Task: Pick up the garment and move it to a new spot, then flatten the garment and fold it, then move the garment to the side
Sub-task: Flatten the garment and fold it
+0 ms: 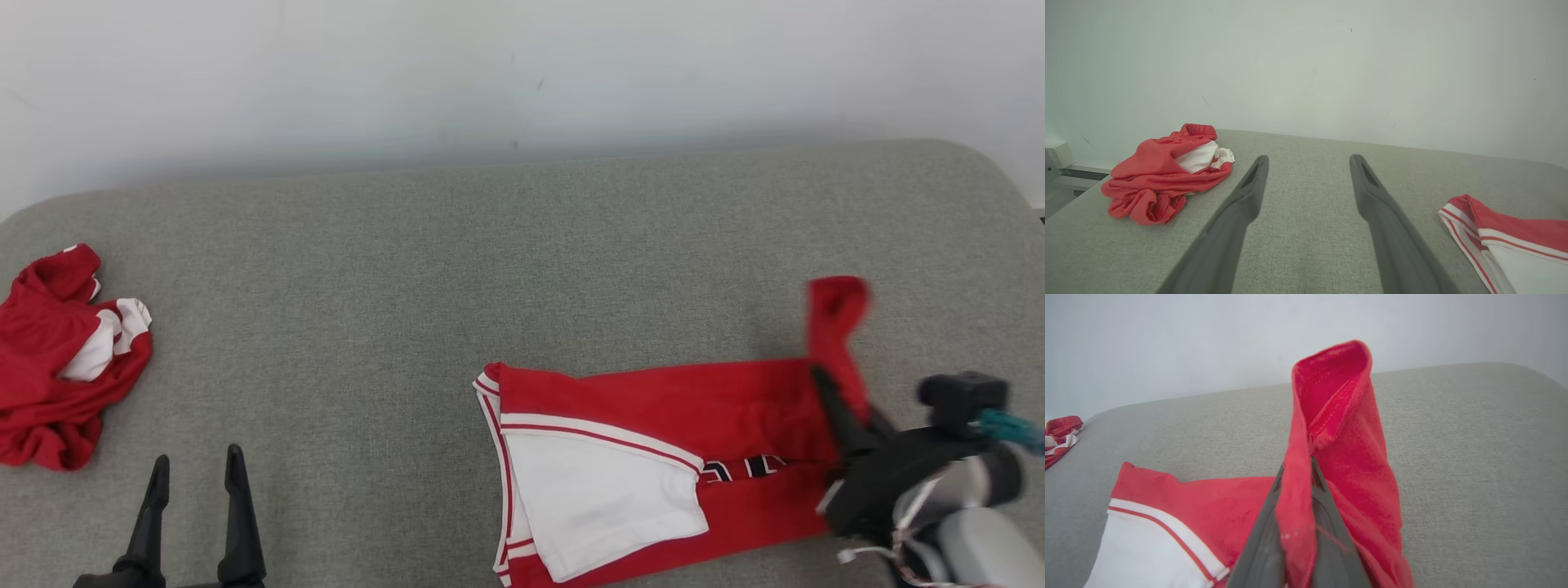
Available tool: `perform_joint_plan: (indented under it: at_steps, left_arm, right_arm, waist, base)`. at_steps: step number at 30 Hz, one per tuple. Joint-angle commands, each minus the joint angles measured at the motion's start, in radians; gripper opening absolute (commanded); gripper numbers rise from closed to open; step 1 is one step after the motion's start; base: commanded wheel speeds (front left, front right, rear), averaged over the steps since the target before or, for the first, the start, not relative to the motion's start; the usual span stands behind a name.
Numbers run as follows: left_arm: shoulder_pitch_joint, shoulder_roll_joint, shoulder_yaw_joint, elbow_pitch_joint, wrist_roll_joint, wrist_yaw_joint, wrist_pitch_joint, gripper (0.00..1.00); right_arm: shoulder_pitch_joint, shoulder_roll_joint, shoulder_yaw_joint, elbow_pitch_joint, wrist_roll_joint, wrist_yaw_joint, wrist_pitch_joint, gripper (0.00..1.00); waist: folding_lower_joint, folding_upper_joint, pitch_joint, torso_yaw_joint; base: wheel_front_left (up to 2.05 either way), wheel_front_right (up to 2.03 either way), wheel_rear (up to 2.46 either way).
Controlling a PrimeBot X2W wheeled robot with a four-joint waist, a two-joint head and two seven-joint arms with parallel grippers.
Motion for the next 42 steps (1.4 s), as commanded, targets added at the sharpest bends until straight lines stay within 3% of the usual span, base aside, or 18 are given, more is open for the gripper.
perform_joint_plan:
  at_steps: [1,6,12,20,29,30,31,32,42]
  left_arm:
    - [-0.010,-0.001,-0.004,0.003,-0.007,0.004,-0.003,1.00]
    - [-0.023,-0.001,-0.021,0.011,-0.012,0.005,-0.003,1.00]
    - [-0.022,-0.002,-0.028,0.017,-0.014,0.005,-0.003,1.00]
    - [-0.030,-0.001,-0.036,0.029,-0.017,0.005,-0.003,1.00]
    - [-0.038,-0.002,-0.049,0.041,-0.016,0.012,-0.003,1.00]
    - [-0.037,-0.001,-0.049,0.042,-0.015,0.012,-0.003,1.00]
    - [-0.037,-0.001,-0.047,0.043,-0.015,0.012,-0.003,1.00]
    - [-0.037,-0.001,-0.044,0.043,-0.014,0.011,-0.003,1.00]
    - [-0.026,-0.001,-0.035,0.046,0.000,0.005,-0.003,1.00]
  right_arm:
    - [0.020,0.036,0.029,-0.058,-0.013,-0.002,0.025,0.00]
    - [0.055,0.127,0.093,-0.175,-0.027,-0.002,0.077,0.00]
    - [0.089,0.193,0.139,-0.222,-0.032,-0.002,0.107,0.00]
    - [0.079,0.278,0.182,-0.167,-0.052,-0.002,0.096,0.00]
    - [0.059,0.314,0.216,-0.057,-0.069,-0.002,0.051,0.00]
    - [0.056,0.314,0.218,-0.051,-0.071,-0.002,0.040,0.41]
    - [0.053,0.315,0.221,-0.050,-0.071,-0.002,0.027,0.96]
    - [0.049,0.314,0.224,-0.052,-0.070,-0.002,0.014,1.00]
    - [0.017,0.241,0.144,-0.121,-0.095,-0.002,-0.155,1.00]
  waist:
    - [0.0000,-0.0001,0.004,0.003]
    - [0.0000,-0.0001,0.005,0.028]
    - [0.0000,-0.0001,0.005,0.058]
    - [0.0000,-0.0001,0.007,0.090]
    - [0.0000,-0.0001,0.008,0.104]
    - [0.0000,-0.0001,0.008,0.103]
    - [0.0000,-0.0001,0.007,0.102]
    - [0.0000,-0.0001,0.007,0.100]
    - [0.0000,-0.0001,-0.014,0.072]
  base:
    - [0.00,0.00,0.00]
    - [0.00,0.00,0.00]
    - [0.00,0.00,0.00]
    - [0.00,0.00,0.00]
    - [0.00,0.00,0.00]
    - [0.00,0.00,0.00]
    - [0.00,0.00,0.00]
    - [0.00,0.00,0.00]
    - [0.00,0.00,0.00]
